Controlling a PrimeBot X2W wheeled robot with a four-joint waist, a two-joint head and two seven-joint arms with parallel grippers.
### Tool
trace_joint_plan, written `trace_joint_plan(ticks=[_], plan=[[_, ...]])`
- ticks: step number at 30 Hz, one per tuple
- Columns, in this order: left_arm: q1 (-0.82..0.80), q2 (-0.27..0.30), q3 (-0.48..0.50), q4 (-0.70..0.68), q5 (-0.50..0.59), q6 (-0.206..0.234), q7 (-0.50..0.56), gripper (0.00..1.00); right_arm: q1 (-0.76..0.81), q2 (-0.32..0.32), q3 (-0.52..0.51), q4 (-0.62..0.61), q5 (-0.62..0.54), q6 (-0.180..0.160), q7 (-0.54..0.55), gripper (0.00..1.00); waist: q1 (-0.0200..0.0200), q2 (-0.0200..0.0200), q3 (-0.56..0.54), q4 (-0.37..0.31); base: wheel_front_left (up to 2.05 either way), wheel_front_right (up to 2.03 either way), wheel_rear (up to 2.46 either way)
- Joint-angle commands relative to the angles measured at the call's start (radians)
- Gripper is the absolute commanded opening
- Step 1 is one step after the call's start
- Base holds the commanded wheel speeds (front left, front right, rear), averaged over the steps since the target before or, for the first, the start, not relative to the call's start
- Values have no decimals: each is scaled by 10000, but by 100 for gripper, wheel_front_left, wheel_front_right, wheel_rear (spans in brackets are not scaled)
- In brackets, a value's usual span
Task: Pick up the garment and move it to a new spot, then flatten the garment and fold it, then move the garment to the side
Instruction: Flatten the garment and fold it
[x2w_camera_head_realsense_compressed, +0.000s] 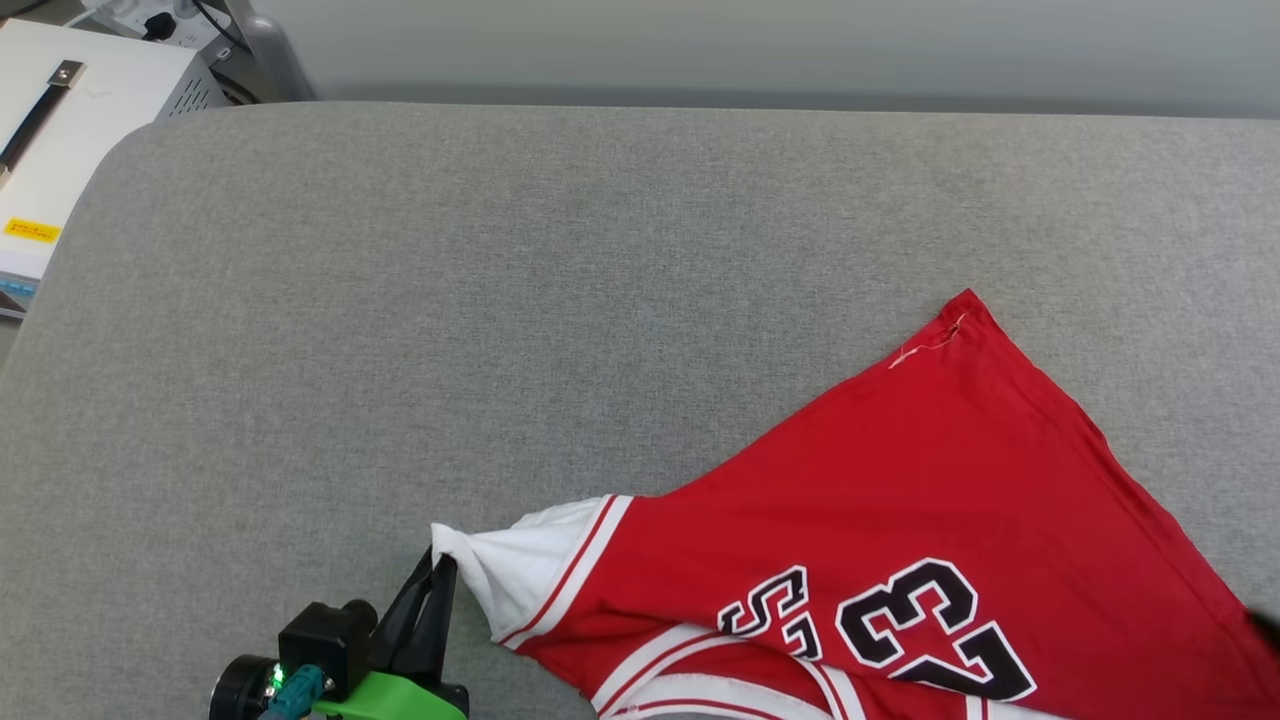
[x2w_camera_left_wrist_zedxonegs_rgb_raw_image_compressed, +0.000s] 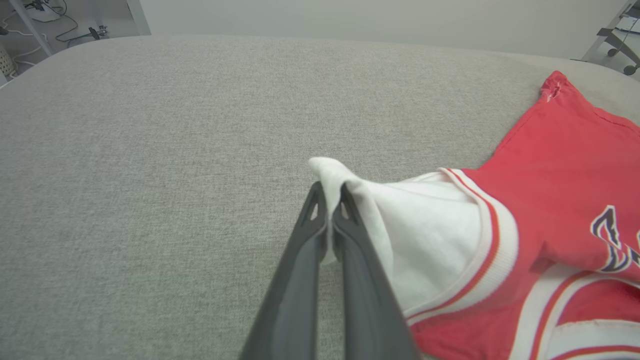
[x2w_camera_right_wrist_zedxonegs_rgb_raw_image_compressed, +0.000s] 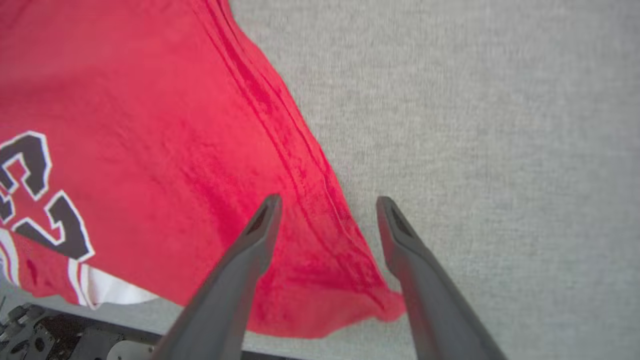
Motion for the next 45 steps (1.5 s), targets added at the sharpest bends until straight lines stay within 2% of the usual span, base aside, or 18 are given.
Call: trace_joint_plan(ticks=[1,7,10,14,18,24,25,30,31,32,38,39,40,45], plan=[[-45,-48,43,-7,135,-58,-59,0,-366,-85,-249,-339,-131,-9,-61,100,1,-1,14,24,0,0,0],[-305,-156,-86,-23,290,-150,-59,0,-1676,-249,-920,-1977,-615,-9,512,100,1,-1,270,242,0,0,0],[-487,-211,-145,-3,365,-214,-59,0,-2594,-339,-657,-2375,-904,-9,1036,100,1,-1,450,375,0,0,0],[-767,-316,-195,-8,459,-300,-59,0,-4162,-219,176,-2404,-1042,-9,1911,100,1,-1,756,584,0,0,0],[-1082,-457,-278,-34,588,-417,-59,0,-5789,-169,1235,-1758,-1338,-9,2813,100,1,-1,1123,819,0,0,0],[-1535,-741,-382,-123,779,-581,-59,0,-7808,73,2673,-120,-1632,-9,3855,100,1,-1,1722,1218,0,0,0],[-1708,-885,-409,-175,874,-658,-59,0,-8546,242,3199,718,-1739,-9,3983,100,1,-1,2022,1406,0,0,0],[-1928,-1073,-427,-200,1012,-775,-59,0,-9315,611,3878,1903,-1786,-9,3824,100,1,-1,2427,1666,0,0,0],[-2020,-1173,-397,-171,1072,-832,-59,0,-9467,790,4337,2618,-1814,-9,3623,100,1,-1,2587,1763,0,0,0],[-2039,-1199,-384,-158,1088,-846,-59,0,-9446,858,4452,2833,-1773,-9,3562,100,1,-1,2615,1780,0,0,0],[-2132,-1379,-323,-16,1187,-974,-59,0,-9028,623,5697,3497,-1227,-9,3669,100,1,-1,2702,1881,0,0,0],[-2129,-1397,-298,16,1202,-986,-59,0,-9050,580,5727,3557,-1096,-9,3521,13,1,-1,2682,1870,0,0,0],[-2118,-1409,-275,45,1211,-995,-59,0,-9078,567,5729,3602,-1000,-9,3385,0,1,-1,2640,1853,0,0,0],[-1987,-1400,-156,188,1270,-1044,-59,0,-9363,496,5824,3526,-737,-9,2201,0,1,-1,2146,1661,0,0,0]])
